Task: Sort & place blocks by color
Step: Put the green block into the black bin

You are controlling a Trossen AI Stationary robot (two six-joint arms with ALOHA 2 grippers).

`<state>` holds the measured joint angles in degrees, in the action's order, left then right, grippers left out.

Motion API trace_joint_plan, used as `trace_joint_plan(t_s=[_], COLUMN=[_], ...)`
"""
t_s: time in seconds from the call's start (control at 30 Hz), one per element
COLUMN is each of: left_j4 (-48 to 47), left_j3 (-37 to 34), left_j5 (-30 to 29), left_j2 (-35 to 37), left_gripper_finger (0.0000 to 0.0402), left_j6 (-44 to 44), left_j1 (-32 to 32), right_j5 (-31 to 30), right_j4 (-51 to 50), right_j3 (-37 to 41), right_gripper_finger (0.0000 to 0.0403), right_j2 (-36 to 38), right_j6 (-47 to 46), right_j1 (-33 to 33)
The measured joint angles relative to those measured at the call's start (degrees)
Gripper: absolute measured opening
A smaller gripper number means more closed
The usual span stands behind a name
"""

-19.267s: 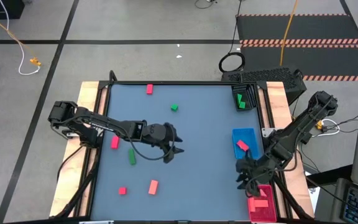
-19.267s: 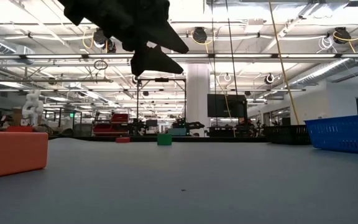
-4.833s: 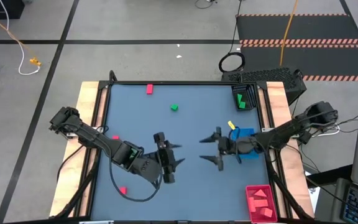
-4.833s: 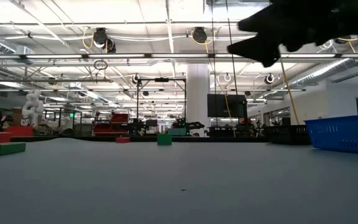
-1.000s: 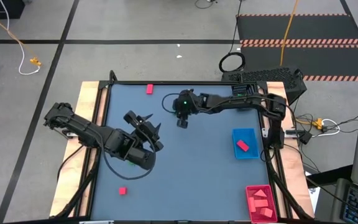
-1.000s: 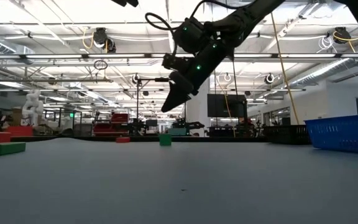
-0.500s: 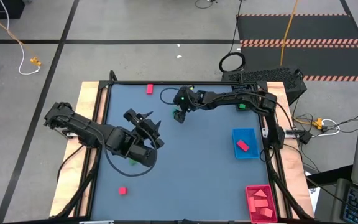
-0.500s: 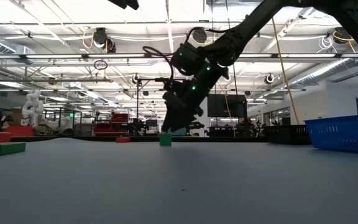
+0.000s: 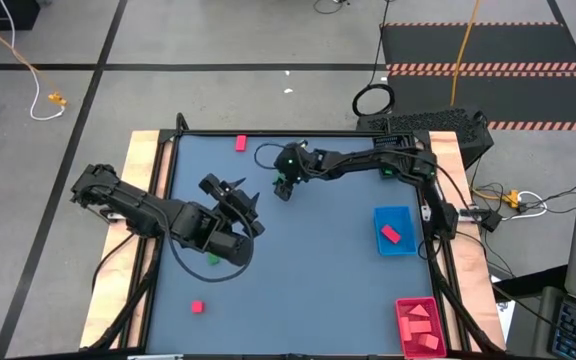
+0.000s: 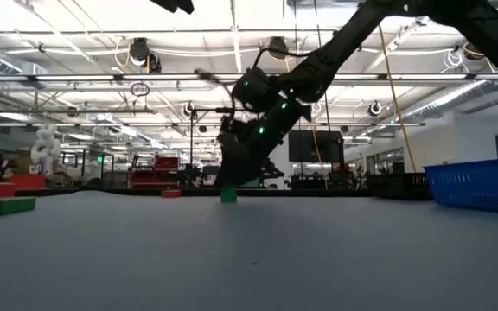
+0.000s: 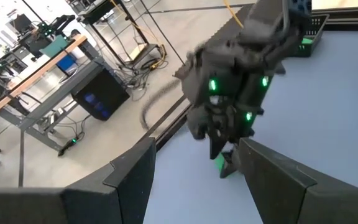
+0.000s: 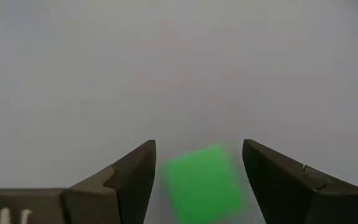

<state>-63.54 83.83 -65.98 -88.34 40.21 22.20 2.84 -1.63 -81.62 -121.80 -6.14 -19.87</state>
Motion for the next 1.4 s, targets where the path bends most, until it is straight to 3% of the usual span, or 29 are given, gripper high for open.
trace_joint_plan(t_s=[0.3, 0.6, 1.0, 1.4], left_j4=[0.01, -0.08, -0.16, -0.24], left_j3=[0.00, 0.00, 0.00, 0.00], left_j5=[0.08, 0.09, 0.37, 4.16], left_j2=[0.02, 0.03, 0.02, 0.03], left_gripper_finger=[0.0234, 0.0234, 0.0234, 0.0234], left_j6=[-0.43, -0.68, -0.72, 0.21], left_j1=[0.00, 0.04, 0.42, 0.71], right_j5=[-2.85, -2.90, -3.13, -13.59], right_j4=[-4.92, -13.18, -20.32, -36.95], right_j3=[-2.47, -2.56, -2.22, -2.34], right_gripper_finger=[0.0210, 0.0127, 0.0127, 0.0127], right_j2=[-1.07, -0.82, 3.21, 16.31], right_j6=[0.76, 4.35, 8.93, 11.62], right_j1=[0.58, 2.03, 4.36, 2.48])
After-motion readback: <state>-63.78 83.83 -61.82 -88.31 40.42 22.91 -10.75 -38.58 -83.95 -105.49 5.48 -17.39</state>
